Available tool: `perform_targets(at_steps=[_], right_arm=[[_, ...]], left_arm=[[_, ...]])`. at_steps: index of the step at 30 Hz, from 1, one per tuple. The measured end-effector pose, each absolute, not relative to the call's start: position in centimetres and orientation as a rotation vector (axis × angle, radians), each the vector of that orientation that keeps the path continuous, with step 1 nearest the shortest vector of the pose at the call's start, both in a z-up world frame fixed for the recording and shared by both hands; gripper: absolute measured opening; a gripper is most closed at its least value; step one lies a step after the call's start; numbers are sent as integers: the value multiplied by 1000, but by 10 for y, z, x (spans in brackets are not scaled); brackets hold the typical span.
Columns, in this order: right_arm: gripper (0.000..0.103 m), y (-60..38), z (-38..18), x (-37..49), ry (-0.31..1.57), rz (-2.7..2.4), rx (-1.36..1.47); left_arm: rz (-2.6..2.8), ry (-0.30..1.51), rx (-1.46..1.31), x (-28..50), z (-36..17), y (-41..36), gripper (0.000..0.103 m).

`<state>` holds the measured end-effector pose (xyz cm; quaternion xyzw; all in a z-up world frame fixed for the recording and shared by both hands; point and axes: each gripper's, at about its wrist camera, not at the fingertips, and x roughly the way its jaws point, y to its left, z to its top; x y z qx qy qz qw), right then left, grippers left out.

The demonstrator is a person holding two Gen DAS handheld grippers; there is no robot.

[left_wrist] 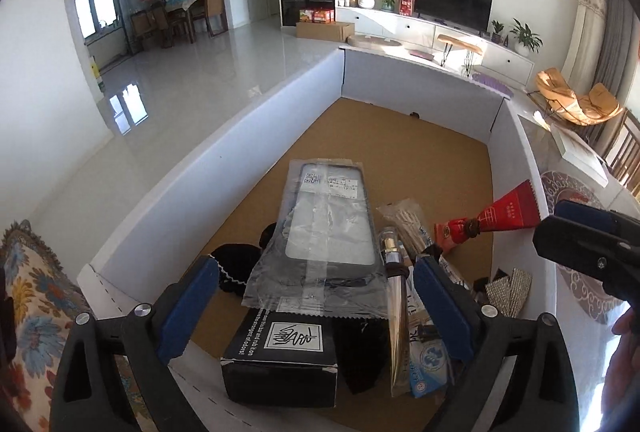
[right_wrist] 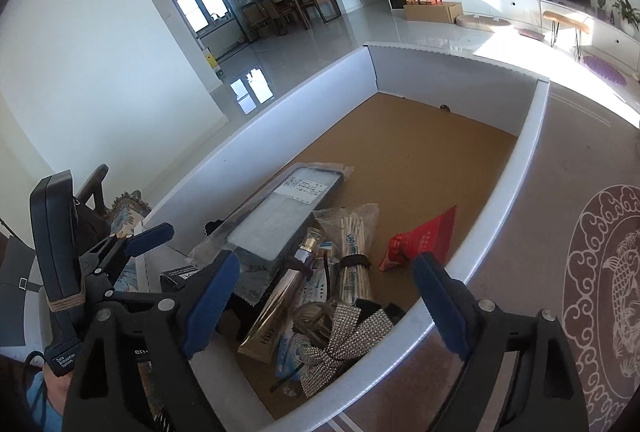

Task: Organize objects
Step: 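Carry the sleeve and bow clip into the white bin and open both grippers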

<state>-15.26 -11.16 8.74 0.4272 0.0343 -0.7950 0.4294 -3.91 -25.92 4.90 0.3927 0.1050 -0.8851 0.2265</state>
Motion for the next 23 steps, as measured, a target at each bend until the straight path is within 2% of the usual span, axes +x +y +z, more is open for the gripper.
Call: perform_targets(at_steps=[3,6,9,14,19,23], right_arm=[[91,-105,99,-153,118,-2006,1071],[91,-102,107,-156,140,-2019,1075],[91,-109,112,-155,163,-2017,1072],[91,-119,106,-146,227,-2006,1055],[91,-118,103,-143,227,-2012,1044],[91,-114,104,-144,231,-2021,1033]], left_arm=[[-2433,394,974,-30,58,-261,99],[-2284,456,1062,-34,55,-270,99],[-2267,386,1193,-46,49,-267,99],[-2301,197,1132,-41,56,-247,99],[-2326,208,1133,-36,56,-245,99],[-2356,146,1075,-31,59,-233,99]])
